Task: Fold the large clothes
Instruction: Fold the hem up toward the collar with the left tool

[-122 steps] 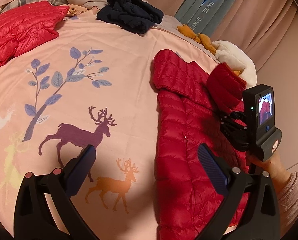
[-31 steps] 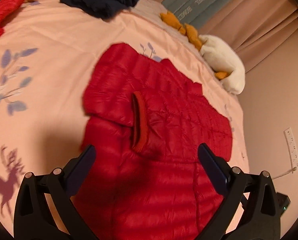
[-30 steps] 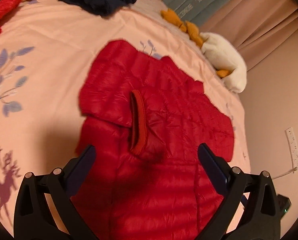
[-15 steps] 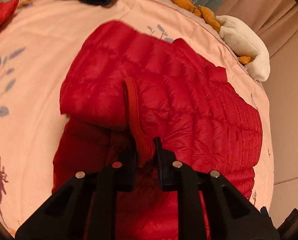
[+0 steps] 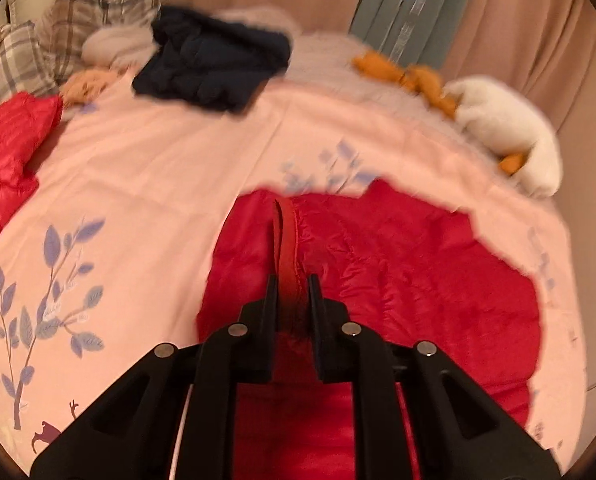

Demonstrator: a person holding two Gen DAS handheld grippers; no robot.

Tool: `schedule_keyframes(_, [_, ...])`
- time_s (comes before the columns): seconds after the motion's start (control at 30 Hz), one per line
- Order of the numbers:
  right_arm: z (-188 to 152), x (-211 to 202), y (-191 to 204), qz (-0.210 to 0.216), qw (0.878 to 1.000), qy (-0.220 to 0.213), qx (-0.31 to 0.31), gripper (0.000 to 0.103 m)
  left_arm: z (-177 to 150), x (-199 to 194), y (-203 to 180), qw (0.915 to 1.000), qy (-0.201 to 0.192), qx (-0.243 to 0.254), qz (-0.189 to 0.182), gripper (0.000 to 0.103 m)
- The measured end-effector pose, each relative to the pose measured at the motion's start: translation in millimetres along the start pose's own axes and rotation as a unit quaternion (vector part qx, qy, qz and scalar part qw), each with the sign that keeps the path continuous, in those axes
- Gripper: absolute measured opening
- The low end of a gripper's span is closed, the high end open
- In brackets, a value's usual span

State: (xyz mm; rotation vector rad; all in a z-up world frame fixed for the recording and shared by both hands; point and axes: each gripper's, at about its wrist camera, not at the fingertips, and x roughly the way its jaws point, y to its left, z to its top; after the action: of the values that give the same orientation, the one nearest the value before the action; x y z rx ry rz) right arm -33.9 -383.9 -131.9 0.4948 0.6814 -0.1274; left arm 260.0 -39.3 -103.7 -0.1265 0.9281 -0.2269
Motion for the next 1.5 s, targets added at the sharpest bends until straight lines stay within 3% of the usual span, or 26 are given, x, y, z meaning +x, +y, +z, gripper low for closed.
schedule_keyframes(0.1, [2,1,1,-0.005,1.000,0.005,-0.008,0.092,-14,26,13,0.9985,0.053,-0.010,0.008,0.036])
schedule_keyframes(0.17, [3,2,1,-0.007,1.000,0.004,-0.010,0.092,-21,28,21,0.9984,0.053,-0.015,0.010,0.062])
schedule_keyframes(0.2, [5,2,2,-0.008,1.000,0.004,-0.011,0.092,-22,25,24,0.9987,0.047,-0.016,0.013,0.065])
schedule_keyframes(0.37, [24,15,6,-0.032,0.999,0.000,-0.030,0.092,-13,-3,32,0.9996,0.004,-0.009,0.028,0.065])
schedule_keyframes(0.53, [57,47,11,-0.054,0.997,-0.002,-0.049,0.092,-10,-17,-1,0.9977,-0.029,0.056,0.023,0.065])
schedule_keyframes(0.67, [91,80,17,-0.068,0.996,-0.003,-0.059,0.092,-19,-8,-35,0.9912,-0.032,0.126,0.026,0.065])
schedule_keyframes(0.77, [114,106,29,-0.076,0.994,-0.008,-0.077,0.090,-25,5,-51,0.9879,-0.027,0.150,0.026,0.056])
schedule_keyframes(0.87, [129,133,39,-0.080,0.992,-0.006,-0.094,0.087,-32,20,-60,0.9854,-0.015,0.167,0.032,0.054])
schedule_keyframes(1.1, [126,196,38,-0.128,0.983,0.047,-0.122,0.085,-45,44,-63,0.9825,0.004,0.181,0.042,0.054])
schedule_keyframes(1.33, [123,217,19,-0.126,0.984,0.091,-0.091,0.088,-47,51,-69,0.9817,0.010,0.186,0.042,0.054])
schedule_keyframes(1.5, [124,190,42,-0.137,0.983,0.054,-0.110,0.087,-45,52,-70,0.9820,0.014,0.183,0.043,0.054])
